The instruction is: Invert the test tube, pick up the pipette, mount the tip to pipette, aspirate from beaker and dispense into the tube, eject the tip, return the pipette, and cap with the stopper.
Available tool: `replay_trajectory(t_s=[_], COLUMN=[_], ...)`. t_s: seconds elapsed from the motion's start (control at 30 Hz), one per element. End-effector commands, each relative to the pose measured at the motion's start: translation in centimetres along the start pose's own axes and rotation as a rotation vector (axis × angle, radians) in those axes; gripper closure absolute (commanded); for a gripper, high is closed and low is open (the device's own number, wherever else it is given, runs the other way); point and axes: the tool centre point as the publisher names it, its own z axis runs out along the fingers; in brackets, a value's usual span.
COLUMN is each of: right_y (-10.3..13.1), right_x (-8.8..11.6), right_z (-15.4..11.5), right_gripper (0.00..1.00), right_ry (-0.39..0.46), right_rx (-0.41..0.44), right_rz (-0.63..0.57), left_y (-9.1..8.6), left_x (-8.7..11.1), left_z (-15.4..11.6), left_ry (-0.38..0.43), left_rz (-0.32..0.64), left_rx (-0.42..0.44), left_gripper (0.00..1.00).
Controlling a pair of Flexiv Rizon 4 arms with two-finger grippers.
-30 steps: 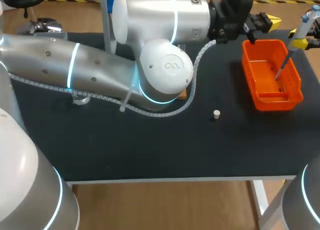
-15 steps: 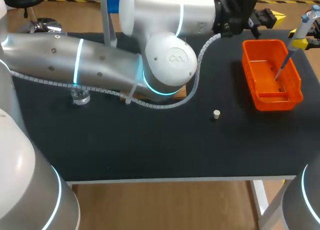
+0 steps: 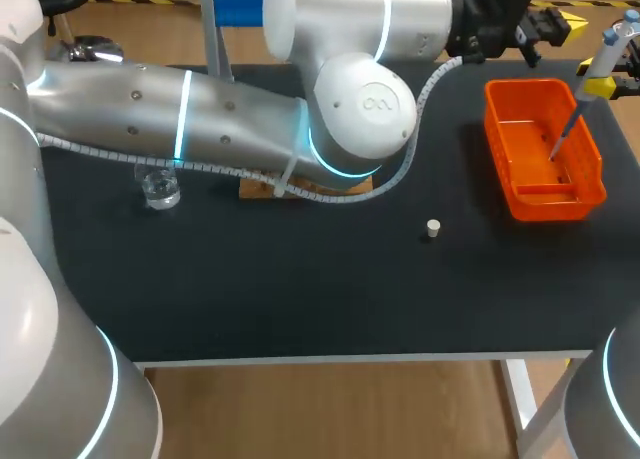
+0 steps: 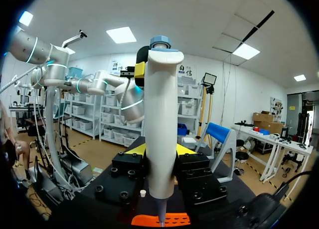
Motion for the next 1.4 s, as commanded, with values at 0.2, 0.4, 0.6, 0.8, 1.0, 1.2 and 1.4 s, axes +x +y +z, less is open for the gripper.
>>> replay_trajectory(t_s=[0.2, 0.4, 0.6, 0.8, 1.0, 1.2, 1.4], right_y=[0.0, 0.0, 0.0, 0.0, 0.0, 0.0, 0.0], right_x=[-0.1, -0.1, -0.1, -0.1, -0.1, -0.1, -0.1], right_z=[-0.2, -0.2, -0.2, -0.2, -0.2, -0.2, -0.2], right_gripper=[1.00, 1.00, 1.00, 1.00, 1.00, 1.00, 1.00], right_ry=[0.005, 0.005, 0.005, 0.005, 0.005, 0.005, 0.005], right_rx=[0.000, 0.000, 0.000, 0.000, 0.000, 0.000, 0.000], right_rz=[0.000, 0.000, 0.000, 0.000, 0.000, 0.000, 0.000], left_y=[0.2, 0.1, 0.1, 0.1, 0.3, 0.4, 0.7], left_x=[-1.0, -1.2, -1.5, -1.6, -1.6, -1.4, -1.4], left_z=[2.4, 3.5, 4.3, 5.0, 5.7, 6.1, 6.2], left_ry=[0.010, 0.009, 0.007, 0.012, 0.019, 0.027, 0.032], left_rz=[0.006, 0.010, 0.012, 0.013, 0.009, 0.002, -0.006], left_rx=[0.098, 0.109, 0.121, 0.135, 0.149, 0.155, 0.157], left_gripper=[1.00, 1.00, 1.00, 1.00, 1.00, 1.00, 1.00])
